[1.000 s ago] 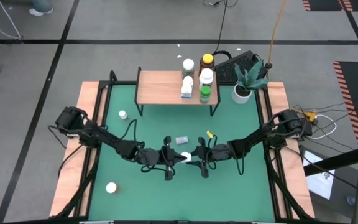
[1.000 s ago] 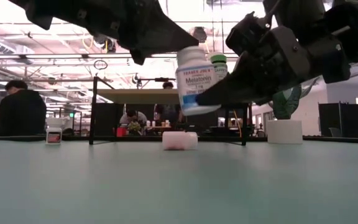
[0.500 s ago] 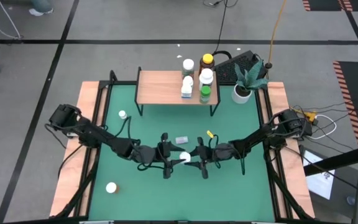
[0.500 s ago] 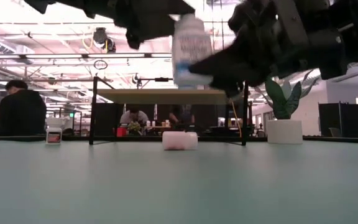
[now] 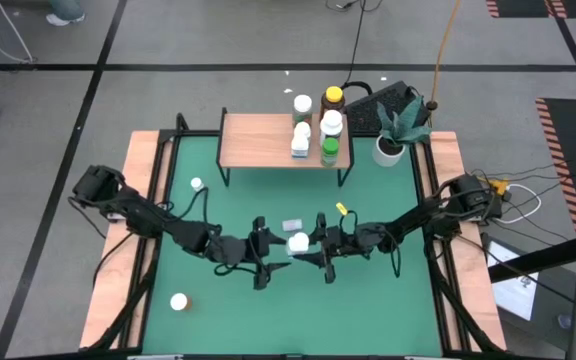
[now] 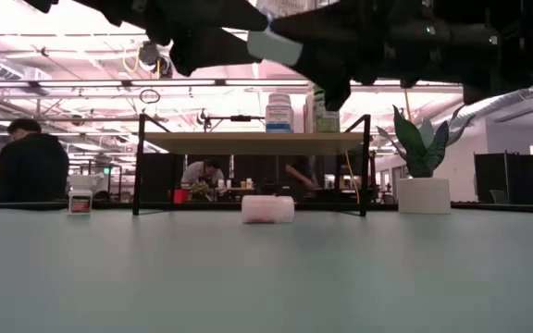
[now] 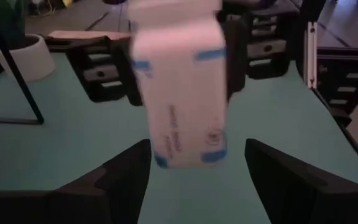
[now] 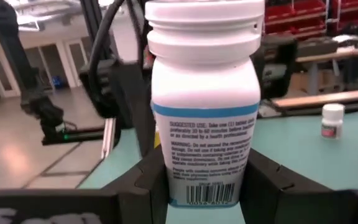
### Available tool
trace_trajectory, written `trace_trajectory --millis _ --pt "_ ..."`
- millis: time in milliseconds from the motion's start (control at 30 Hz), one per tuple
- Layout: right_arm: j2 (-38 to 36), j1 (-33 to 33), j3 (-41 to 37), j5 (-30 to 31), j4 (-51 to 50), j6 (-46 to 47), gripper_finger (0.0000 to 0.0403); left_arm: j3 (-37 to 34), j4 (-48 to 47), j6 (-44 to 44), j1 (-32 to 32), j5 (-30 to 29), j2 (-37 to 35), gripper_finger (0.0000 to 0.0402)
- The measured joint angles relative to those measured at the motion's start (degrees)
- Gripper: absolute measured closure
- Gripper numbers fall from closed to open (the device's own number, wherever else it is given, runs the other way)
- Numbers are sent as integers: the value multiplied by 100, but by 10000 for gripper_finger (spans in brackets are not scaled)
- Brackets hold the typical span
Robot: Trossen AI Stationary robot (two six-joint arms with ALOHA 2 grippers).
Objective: Pick and place medicine bottles onto shelf by color
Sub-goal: Put the blue white medicine bottle on the shelf
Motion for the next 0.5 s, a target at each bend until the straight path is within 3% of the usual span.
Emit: trace_trajectory --millis 233,500 --pt "-9 -30 4 -34 -123 -63 268 13 33 7 -33 -51 -99 140" --pt "-1 -166 9 -15 -1062 -211 268 9 -312 -38 -70 -74 -486 143"
